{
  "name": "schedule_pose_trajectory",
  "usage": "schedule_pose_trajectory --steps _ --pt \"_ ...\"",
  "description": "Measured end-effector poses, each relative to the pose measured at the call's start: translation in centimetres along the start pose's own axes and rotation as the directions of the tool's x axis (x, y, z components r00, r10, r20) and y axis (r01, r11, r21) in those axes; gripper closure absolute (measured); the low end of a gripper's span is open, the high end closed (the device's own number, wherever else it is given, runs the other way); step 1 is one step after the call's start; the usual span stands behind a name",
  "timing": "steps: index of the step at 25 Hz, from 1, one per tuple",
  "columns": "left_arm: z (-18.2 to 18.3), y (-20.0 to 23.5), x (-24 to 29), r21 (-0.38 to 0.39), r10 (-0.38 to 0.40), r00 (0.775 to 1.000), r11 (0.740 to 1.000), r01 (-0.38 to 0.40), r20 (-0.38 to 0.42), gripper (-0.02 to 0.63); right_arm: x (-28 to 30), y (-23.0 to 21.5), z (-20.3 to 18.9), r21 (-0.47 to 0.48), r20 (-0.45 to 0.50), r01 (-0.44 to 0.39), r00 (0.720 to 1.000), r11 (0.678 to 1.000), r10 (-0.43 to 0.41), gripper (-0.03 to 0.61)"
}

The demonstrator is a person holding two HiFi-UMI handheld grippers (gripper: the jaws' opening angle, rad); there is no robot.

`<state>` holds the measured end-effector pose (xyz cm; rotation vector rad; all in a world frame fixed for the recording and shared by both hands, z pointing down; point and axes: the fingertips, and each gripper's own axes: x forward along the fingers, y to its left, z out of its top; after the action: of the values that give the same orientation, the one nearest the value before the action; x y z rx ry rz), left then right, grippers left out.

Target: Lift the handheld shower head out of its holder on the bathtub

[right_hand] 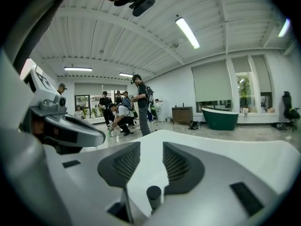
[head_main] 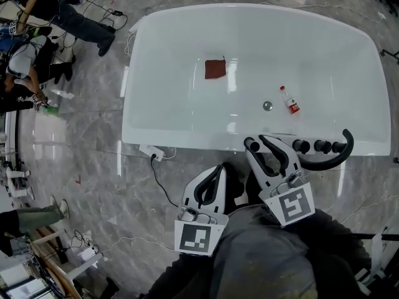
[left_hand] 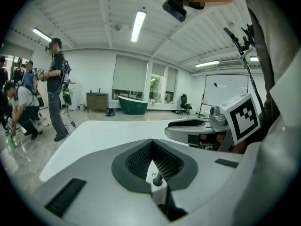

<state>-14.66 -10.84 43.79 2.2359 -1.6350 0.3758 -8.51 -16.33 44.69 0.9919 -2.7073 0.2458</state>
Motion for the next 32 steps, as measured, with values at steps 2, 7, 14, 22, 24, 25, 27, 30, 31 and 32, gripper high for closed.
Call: schedule_pose_trajectory --steps 2,7,14,22,24,25,27,30,31,32 --pt "-1.1 -0.1 0.3 -0.005 0.006 1.000 1.000 -0.006 -0.004 0.612 0.5 -0.2 -1.2 -0.006 -0.007 -0.009 1.000 1.000 0.009 0.426" --pt "-4.5 0.6 1.6 -0.019 0.031 0.999 0.999 -0.031 -0.008 0.612 1.9 -0.1 -5.2 -0.046 -0.025 -0.038 0.999 0.998 0.037 0.371" --pt "-10.4 1.6 4.0 -0.035 0.035 0.999 0.999 -0.036 -0.013 0.612 3.7 -0.3 -11.3 -0.092 -0.023 -0.038 0.999 0.995 0.036 0.347" --pt "-14.0 2.1 6.0 -0.049 0.009 0.999 0.999 -0.011 -0.048 0.612 4.6 -1.2 -15.6 -0.061 -0.051 -0.008 0.999 0.998 0.005 0.347" --pt "-14.0 2.0 6.2 -0.047 0.003 0.998 0.999 -0.006 -0.055 0.612 4.8 -1.4 -16.1 -0.072 -0.065 0.004 0.998 0.997 -0.009 0.347" --pt "-14.0 2.0 6.2 -0.046 0.002 0.998 0.999 -0.004 -0.058 0.612 4.9 -1.5 -16.4 -0.076 -0.076 0.011 0.997 0.997 -0.016 0.347" --pt "-13.8 2.0 6.2 -0.045 -0.001 0.998 0.999 -0.002 -0.060 0.612 5.1 -1.5 -16.9 -0.085 -0.096 0.011 0.995 0.996 -0.019 0.348" --pt "-13.3 2.0 6.1 -0.045 -0.005 0.998 0.999 0.002 -0.060 0.612 5.1 -1.4 -16.9 -0.101 -0.102 0.008 0.995 0.995 -0.018 0.436" --pt "-13.2 2.0 6.1 -0.045 -0.005 0.998 0.999 0.003 -0.060 0.612 5.1 -1.4 -16.9 -0.102 -0.102 0.008 0.995 0.995 -0.019 0.436" --pt "-13.1 1.9 6.1 -0.044 -0.005 0.998 0.999 0.002 -0.060 0.612 5.0 -1.4 -16.9 -0.104 -0.104 0.009 0.994 0.995 -0.020 0.436"
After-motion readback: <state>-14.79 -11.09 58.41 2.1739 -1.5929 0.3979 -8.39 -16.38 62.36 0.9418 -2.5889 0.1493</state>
